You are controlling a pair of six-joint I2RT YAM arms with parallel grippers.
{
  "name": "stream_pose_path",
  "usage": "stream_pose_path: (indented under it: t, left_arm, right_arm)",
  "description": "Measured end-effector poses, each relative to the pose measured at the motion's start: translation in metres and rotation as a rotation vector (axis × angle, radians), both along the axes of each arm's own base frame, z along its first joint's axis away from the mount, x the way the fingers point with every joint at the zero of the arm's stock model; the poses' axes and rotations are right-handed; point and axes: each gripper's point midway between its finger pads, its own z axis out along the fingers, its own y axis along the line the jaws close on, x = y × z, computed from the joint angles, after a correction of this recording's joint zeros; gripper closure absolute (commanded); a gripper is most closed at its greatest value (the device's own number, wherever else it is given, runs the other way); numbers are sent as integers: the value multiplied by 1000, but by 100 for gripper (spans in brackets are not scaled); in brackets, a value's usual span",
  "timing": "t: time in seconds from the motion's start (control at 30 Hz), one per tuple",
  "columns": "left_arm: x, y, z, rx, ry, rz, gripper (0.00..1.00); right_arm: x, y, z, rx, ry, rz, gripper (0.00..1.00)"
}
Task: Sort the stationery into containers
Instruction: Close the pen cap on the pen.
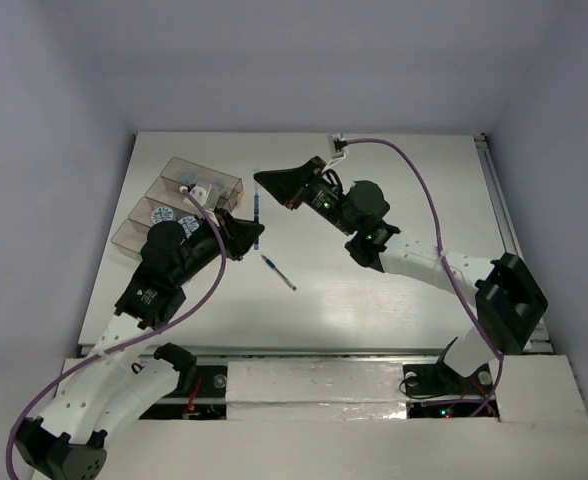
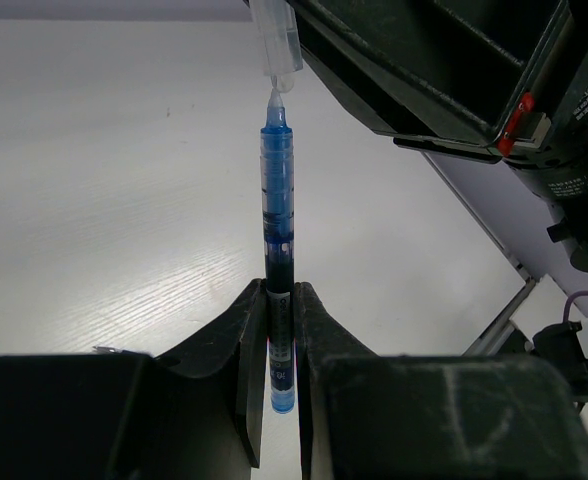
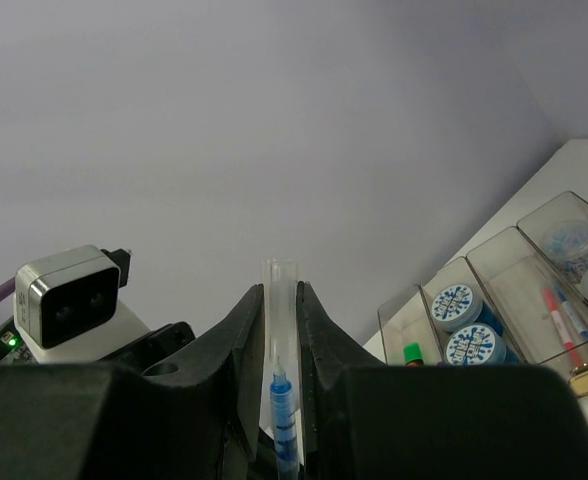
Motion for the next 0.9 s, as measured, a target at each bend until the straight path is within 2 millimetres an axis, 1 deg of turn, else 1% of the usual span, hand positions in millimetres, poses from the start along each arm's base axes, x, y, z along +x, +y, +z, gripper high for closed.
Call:
stream_pose_path:
  t: [0.53, 0.9]
  left_arm:
    - [-2, -3, -1, 0, 5, -19, 100]
    - [-2, -1, 1, -3, -3, -11, 100]
  right_arm:
    - [-2, 2, 0, -5, -6, 3, 100]
    - [-5, 4, 0, -6, -8, 10, 100]
